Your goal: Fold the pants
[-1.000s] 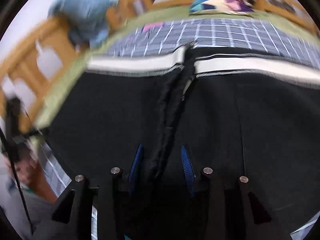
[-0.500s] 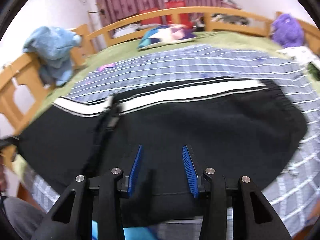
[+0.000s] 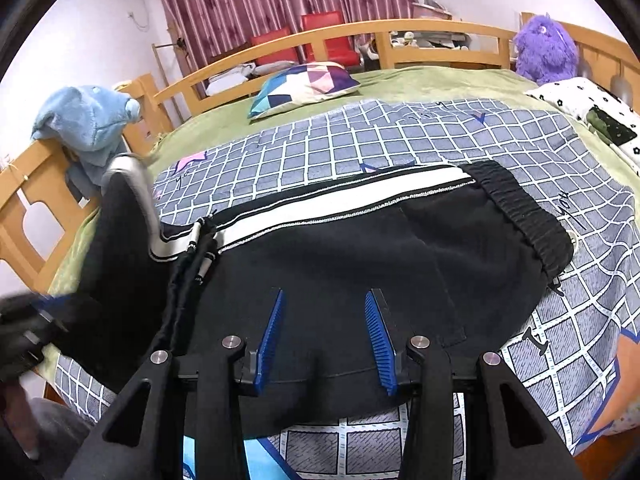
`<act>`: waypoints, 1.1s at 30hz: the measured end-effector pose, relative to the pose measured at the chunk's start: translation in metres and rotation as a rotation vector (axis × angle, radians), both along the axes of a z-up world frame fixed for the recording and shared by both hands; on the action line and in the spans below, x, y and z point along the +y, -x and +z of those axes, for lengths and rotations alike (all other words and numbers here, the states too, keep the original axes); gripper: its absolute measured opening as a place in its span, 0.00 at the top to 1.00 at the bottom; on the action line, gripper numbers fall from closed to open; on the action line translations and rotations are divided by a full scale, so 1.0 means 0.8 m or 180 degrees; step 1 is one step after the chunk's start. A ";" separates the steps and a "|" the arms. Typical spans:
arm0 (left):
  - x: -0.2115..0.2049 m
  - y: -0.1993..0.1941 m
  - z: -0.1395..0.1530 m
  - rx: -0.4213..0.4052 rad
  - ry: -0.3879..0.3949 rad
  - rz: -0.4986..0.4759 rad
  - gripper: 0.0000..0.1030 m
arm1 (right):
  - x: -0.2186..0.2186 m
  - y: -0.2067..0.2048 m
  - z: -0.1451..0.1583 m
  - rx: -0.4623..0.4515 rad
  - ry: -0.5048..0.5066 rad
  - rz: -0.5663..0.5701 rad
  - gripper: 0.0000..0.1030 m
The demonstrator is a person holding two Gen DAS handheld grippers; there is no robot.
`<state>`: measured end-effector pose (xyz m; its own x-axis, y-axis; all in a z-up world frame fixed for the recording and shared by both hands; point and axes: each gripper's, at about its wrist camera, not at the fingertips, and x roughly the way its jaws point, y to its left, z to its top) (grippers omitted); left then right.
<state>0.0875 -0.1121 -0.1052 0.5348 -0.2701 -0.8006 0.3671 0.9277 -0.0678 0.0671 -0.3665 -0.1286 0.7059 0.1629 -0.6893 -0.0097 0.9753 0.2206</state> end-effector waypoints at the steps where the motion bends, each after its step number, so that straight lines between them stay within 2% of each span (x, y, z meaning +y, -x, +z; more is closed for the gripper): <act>1: -0.002 0.003 -0.006 0.0030 0.0000 -0.0039 0.83 | 0.002 0.001 -0.001 0.0020 -0.0010 0.0012 0.59; 4: -0.005 0.013 -0.012 0.0144 0.0087 -0.0174 0.76 | 0.008 -0.003 -0.005 0.0069 -0.0069 0.0106 0.59; 6: 0.007 0.013 -0.005 0.0270 0.0413 -0.0211 0.60 | 0.014 -0.007 -0.008 0.0127 -0.0092 0.0173 0.58; 7: 0.013 0.014 -0.001 0.0256 0.0514 -0.0189 0.49 | 0.017 -0.008 -0.009 0.0142 -0.0114 0.0198 0.57; 8: 0.024 0.018 0.005 0.0158 0.0601 -0.0116 0.42 | 0.020 -0.009 -0.011 0.0148 -0.0156 0.0231 0.57; 10: 0.043 0.025 0.014 -0.0020 0.0606 0.0057 0.38 | 0.026 -0.012 -0.013 0.0154 -0.0266 0.0307 0.55; 12: 0.070 0.028 0.019 -0.0149 0.0642 0.0283 0.35 | 0.033 -0.014 -0.014 0.0165 -0.0380 0.0379 0.54; 16: 0.121 0.018 0.012 -0.0116 0.0756 0.0820 0.33 | 0.057 -0.027 -0.021 0.0187 -0.0798 0.0628 0.52; 20: 0.155 0.013 0.012 -0.0182 0.0685 0.1262 0.33 | 0.100 -0.049 -0.035 0.0295 -0.1020 0.0829 0.52; 22: 0.164 0.011 0.013 -0.0206 0.0731 0.1318 0.33 | 0.127 -0.064 -0.041 0.0384 -0.0969 0.0882 0.54; 23: 0.168 0.011 0.014 -0.0226 0.0729 0.1330 0.33 | 0.142 -0.069 -0.043 0.0415 -0.0852 0.0877 0.75; 24: 0.168 0.011 0.016 -0.0255 0.0708 0.1343 0.33 | 0.152 -0.071 -0.043 0.0399 -0.0761 0.0885 0.92; 26: 0.170 0.016 0.022 -0.0362 0.0649 0.1372 0.33 | 0.165 -0.065 -0.028 0.0265 -0.0618 0.0890 0.91; 29: 0.167 0.018 0.033 -0.0496 0.0569 0.1374 0.33 | 0.169 -0.051 0.010 0.0044 -0.0642 0.0979 0.91; 33: 0.169 0.003 0.057 -0.0527 0.0557 0.1236 0.33 | 0.171 -0.047 0.065 0.0000 -0.0598 0.1019 0.91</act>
<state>0.0848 0.0234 -0.0598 0.7401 -0.1481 -0.6560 0.0136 0.9785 -0.2056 0.1044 -0.2295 -0.0768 0.5986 0.4993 -0.6264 -0.3077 0.8653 0.3957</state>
